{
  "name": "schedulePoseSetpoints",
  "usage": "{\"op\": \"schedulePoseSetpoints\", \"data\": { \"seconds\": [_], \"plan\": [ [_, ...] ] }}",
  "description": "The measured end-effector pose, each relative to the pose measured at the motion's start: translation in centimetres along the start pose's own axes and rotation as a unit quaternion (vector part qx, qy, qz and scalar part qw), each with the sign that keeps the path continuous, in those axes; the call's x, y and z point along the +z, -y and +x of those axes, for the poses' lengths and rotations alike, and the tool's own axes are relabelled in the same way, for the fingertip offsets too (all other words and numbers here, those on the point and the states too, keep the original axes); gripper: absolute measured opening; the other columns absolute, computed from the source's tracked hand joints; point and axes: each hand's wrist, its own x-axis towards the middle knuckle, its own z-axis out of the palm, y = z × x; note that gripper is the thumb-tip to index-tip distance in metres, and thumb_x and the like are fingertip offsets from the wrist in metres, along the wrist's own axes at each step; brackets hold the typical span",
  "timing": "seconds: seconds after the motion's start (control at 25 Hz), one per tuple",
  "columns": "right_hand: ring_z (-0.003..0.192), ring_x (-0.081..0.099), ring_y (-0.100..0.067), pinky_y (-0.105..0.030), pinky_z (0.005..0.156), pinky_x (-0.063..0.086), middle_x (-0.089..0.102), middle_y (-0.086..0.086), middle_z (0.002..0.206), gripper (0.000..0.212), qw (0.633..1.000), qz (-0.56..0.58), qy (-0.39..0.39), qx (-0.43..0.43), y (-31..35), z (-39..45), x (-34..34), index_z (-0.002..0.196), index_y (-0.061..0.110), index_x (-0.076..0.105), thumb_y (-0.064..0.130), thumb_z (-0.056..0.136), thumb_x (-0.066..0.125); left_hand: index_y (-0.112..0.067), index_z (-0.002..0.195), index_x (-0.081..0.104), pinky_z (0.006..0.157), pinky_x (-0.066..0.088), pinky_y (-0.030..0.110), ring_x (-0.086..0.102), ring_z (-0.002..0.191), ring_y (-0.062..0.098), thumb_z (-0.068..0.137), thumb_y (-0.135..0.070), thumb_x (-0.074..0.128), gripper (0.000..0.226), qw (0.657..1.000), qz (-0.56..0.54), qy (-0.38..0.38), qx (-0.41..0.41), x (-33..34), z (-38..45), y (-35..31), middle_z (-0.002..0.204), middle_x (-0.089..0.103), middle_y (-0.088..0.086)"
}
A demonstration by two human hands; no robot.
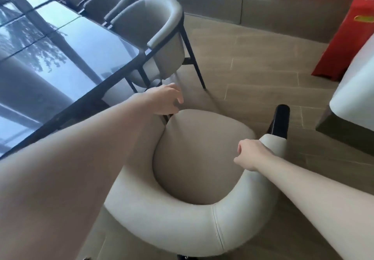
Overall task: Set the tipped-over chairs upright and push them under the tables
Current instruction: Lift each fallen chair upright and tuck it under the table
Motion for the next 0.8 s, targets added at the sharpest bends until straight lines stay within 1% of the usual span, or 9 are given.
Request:
{"op": "schedulePoseSetpoints", "data": {
  "seconds": [0.08,0.16,0.28,0.36,0.44,0.56,0.64,0.72,0.8],
  "plan": [
    [0.125,0.038,-0.028,-0.037,0.094,0.039,0.043,-0.007,0.131,0.032,0.996,-0.032,-0.066,0.056,-0.6,1.2,-0.6,0.119,0.021,0.055,0.021,0.087,0.057,-0.031,0.126,0.062,0.094,0.046,0.038,0.044,0.128,0.023,0.09,-0.027,0.062,0.036,1.0,-0.005,0.016,0.01,-0.4,3.8,0.3,0.14,0.043,-0.005],
    [0.126,0.032,-0.03,-0.038,0.094,0.036,0.035,-0.009,0.132,0.038,0.985,-0.054,-0.111,0.123,-1.2,2.3,-0.7,0.121,0.021,0.05,0.021,0.085,0.061,-0.03,0.128,0.06,0.1,0.045,0.042,0.046,0.128,0.025,0.091,-0.029,0.062,0.038,0.999,0.016,0.03,0.024,0.0,6.4,1.0,0.141,0.043,-0.002],
    [0.125,0.031,-0.032,-0.041,0.095,0.039,0.029,-0.01,0.134,0.049,0.968,-0.007,-0.135,0.213,-1.4,5.0,-1.3,0.126,0.018,0.044,0.021,0.083,0.068,-0.029,0.132,0.059,0.1,0.047,0.044,0.046,0.128,0.025,0.091,-0.029,0.061,0.04,0.996,0.049,0.067,0.038,1.7,9.7,3.0,0.142,0.041,-0.003],
    [0.122,0.033,-0.034,-0.04,0.091,0.042,0.026,-0.011,0.135,0.056,0.96,0.035,-0.134,0.245,-1.2,6.3,-1.1,0.127,0.016,0.041,0.022,0.082,0.074,-0.028,0.133,0.057,0.1,0.047,0.044,0.046,0.128,0.025,0.092,-0.03,0.062,0.041,0.99,0.087,0.107,0.034,3.1,11.1,3.7,0.142,0.041,-0.002],
    [0.119,0.038,-0.036,-0.039,0.088,0.043,0.024,-0.012,0.137,0.059,0.951,0.065,-0.124,0.274,-1.4,6.9,-0.4,0.128,0.015,0.037,0.023,0.082,0.074,-0.027,0.133,0.056,0.1,0.047,0.042,0.047,0.128,0.026,0.092,-0.032,0.062,0.043,0.982,0.114,0.148,0.034,4.6,12.4,3.9,0.141,0.043,-0.001],
    [0.111,0.044,-0.039,-0.038,0.077,0.041,0.024,-0.013,0.135,0.056,0.947,0.088,-0.134,0.279,-2.6,7.0,0.5,0.126,0.015,0.031,0.021,0.083,0.067,-0.032,0.13,0.056,0.091,0.049,0.038,0.051,0.123,0.022,0.093,-0.037,0.058,0.037,0.976,0.143,0.158,0.035,7.0,13.3,5.0,0.135,0.05,-0.005],
    [0.097,0.049,-0.037,-0.035,0.071,0.038,0.025,-0.013,0.134,0.059,0.952,0.084,-0.15,0.253,-3.3,6.9,0.8,0.125,0.016,0.03,0.026,0.081,0.068,-0.032,0.123,0.058,0.082,0.045,0.033,0.053,0.117,0.02,0.095,-0.036,0.052,0.029,0.974,0.166,0.152,0.027,8.5,13.2,6.9,0.128,0.057,-0.007],
    [0.085,0.049,-0.035,-0.034,0.068,0.038,0.026,-0.012,0.134,0.064,0.951,0.093,-0.166,0.244,-3.8,6.7,1.2,0.124,0.018,0.031,0.033,0.078,0.073,-0.03,0.117,0.06,0.087,0.042,0.032,0.051,0.121,0.019,0.095,-0.031,0.049,0.025,0.954,0.243,0.175,0.004,10.6,12.8,9.2,0.125,0.058,-0.007],
    [0.081,0.052,-0.035,-0.034,0.067,0.039,0.026,-0.012,0.135,0.069,0.947,0.091,-0.185,0.244,-3.8,6.8,1.5,0.124,0.019,0.031,0.036,0.075,0.077,-0.03,0.111,0.063,0.094,0.04,0.029,0.049,0.123,0.014,0.096,-0.029,0.049,0.021,0.934,0.301,0.192,-0.025,12.0,12.3,11.5,0.121,0.057,-0.009]
  ]
}}
